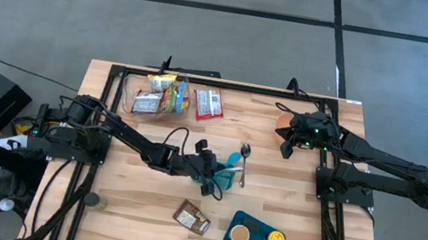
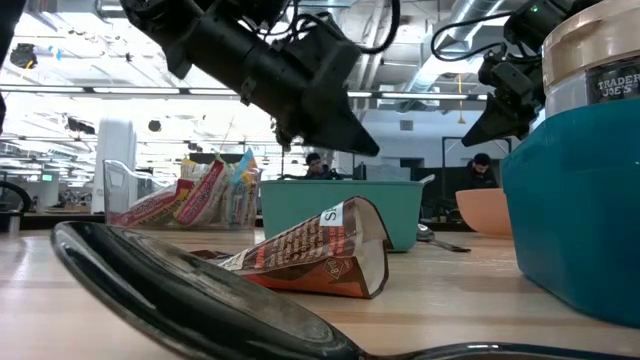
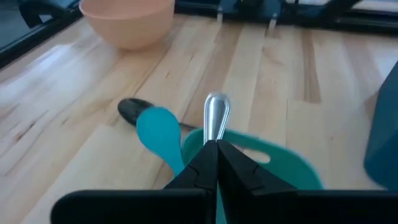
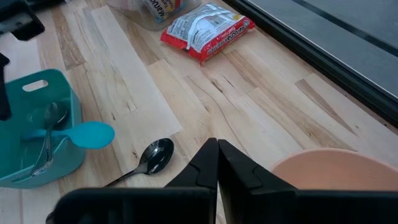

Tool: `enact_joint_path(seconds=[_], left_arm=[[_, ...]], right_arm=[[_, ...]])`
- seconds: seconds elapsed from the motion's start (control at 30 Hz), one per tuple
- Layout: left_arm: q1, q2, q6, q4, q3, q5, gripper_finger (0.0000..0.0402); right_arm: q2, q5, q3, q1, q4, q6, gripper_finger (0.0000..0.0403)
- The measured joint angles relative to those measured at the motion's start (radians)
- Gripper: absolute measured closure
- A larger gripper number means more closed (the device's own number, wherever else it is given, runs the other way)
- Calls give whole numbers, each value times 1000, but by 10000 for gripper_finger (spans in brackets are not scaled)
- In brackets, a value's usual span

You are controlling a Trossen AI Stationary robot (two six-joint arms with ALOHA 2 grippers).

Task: Pick & Place Food Item
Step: Put the green seasoning bottle into the blue bin

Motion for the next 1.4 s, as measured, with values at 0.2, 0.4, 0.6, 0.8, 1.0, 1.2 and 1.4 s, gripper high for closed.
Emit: enact_joint_path(seconds=[0.2, 0.4, 0.6, 0.8, 1.0, 1.2, 1.4], left_arm=[[-19, -85, 0, -25, 0, 0, 401], [-47, -187, 0, -103, -1, -1, 401], [-94, -285, 0, -215, -1, 0, 400], [-160, -376, -62, -379, -1, 1, 399], [-232, -454, -254, -554, -1, 1, 399], [-295, -506, -466, -745, -1, 57, 399], [-347, -522, -704, -944, -1, 219, 401]], right_arm=[[0, 0, 0, 0, -2, 0, 403], [0, 0, 0, 0, -4, 0, 403], [0, 0, 0, 0, -4, 0, 403], [0, 0, 0, 0, -4, 0, 403], [0, 0, 0, 0, -3, 2, 403], [0, 0, 0, 0, -3, 2, 403], [0, 0, 0, 0, -3, 2, 403]])
